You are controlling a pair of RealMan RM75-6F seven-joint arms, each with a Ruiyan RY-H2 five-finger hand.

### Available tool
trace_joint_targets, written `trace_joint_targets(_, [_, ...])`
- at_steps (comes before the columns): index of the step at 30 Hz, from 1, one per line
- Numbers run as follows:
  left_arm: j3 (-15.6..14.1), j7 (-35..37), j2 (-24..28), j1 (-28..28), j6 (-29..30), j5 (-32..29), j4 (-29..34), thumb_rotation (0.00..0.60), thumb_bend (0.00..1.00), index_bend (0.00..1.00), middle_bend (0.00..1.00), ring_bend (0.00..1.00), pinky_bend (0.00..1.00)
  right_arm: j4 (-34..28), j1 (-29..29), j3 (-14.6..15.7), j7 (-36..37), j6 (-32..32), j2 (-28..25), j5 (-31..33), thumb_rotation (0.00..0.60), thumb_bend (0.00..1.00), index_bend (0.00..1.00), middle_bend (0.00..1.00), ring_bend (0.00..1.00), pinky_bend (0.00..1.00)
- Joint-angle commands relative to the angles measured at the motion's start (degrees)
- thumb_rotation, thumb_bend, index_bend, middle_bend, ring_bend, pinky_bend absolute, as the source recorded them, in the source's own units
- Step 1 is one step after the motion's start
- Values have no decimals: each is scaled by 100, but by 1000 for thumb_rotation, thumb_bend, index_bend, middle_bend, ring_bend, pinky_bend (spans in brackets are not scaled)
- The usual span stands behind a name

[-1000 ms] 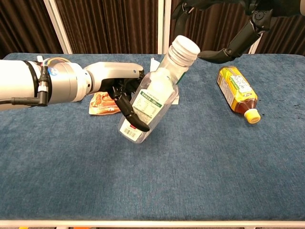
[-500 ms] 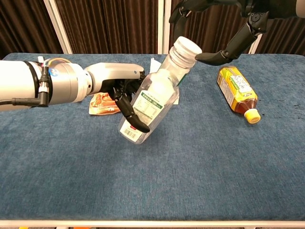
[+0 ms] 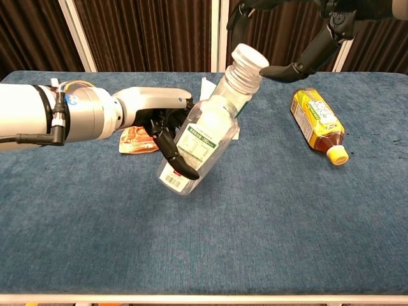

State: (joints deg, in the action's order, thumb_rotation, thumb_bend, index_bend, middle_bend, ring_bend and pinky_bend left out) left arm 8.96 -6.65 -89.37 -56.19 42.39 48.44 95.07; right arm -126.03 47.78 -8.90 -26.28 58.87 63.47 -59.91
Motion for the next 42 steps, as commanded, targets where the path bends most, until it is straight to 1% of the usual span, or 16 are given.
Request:
trace_joint_targets(1, [13,67,-9,51,45,38,-15,600,42,583,606,517,538,-44,-42,-40,55,73,-63,-52,600,306,434,141,0,0])
trace_joint_targets(6, [45,434,-138,376,427,390,-157,600,41,582,605,514,523,-172,-222,-118,233,286,-379,-139,600,306,433,141,0,0])
trace_joint_targets(9, [48,818,-249,642,691,766,-379,600,40,583,602,513,474,-187,-334,-63,290,288,-616,-100,600,305,434,140,0,0])
trace_joint_targets(12, [-98,932,-159,851,861,1174,-636,600,40,583,601,511,462,-108,-418,76,258,192,-794,10,600,306,433,140,0,0])
trace_joint_targets(14, [-292,603,46,854,798,1298,-725,600,41,583,596,497,442,-56,-455,145,253,138,-842,63,600,306,433,139,0,0])
trace_joint_targets(17, [-593,-353,368,772,716,1211,-734,600,41,582,588,483,397,69,-531,235,327,79,-827,59,600,305,433,139,0,0])
trace_joint_targets(19, [-726,-932,411,764,810,1049,-682,600,41,582,584,483,390,169,-576,286,374,51,-790,33,600,305,433,139,0,0])
trace_joint_targets(23, [-962,-2289,261,795,1293,644,-583,600,41,568,573,476,389,406,-669,372,482,2,-686,-2,600,305,434,139,0,0])
trace_joint_targets(25, [-1050,-2948,192,772,1494,404,-496,600,42,537,556,453,386,496,-698,412,480,-17,-643,-11,600,305,433,139,0,0])
trace_joint_targets(26, [-1079,-3312,138,752,1604,227,-430,600,41,502,531,427,380,551,-711,432,476,-29,-608,-13,600,305,433,139,0,0])
trace_joint_targets(29, [-1050,-3959,-13,700,1797,-286,-321,600,41,394,421,334,358,657,-738,461,490,-62,-530,-13,600,306,433,139,0,0])
trace_joint_targets(31, [-982,-4201,-139,679,1921,-542,-325,600,41,330,348,273,337,733,-755,481,506,-94,-478,-11,600,305,434,139,0,0])
trace_joint_targets(34, [-878,-4305,-189,665,1943,-834,-236,600,41,199,215,152,241,868,-773,511,516,-141,-387,13,600,305,433,138,0,0])
trace_joint_targets(36, [-821,-4258,-143,688,1994,-863,-117,600,41,132,145,86,179,974,-778,527,526,-177,-318,23,600,305,434,138,0,0])
trace_joint_targets(39, [-807,-4093,24,804,2190,-643,108,600,40,96,90,37,139,1180,-778,539,583,-254,-160,42,600,306,434,138,0,0])
trace_joint_targets(42, [-778,-3631,355,1041,2368,-365,394,600,41,91,87,35,120,1436,-725,586,550,-415,59,43,600,305,434,137,0,0])
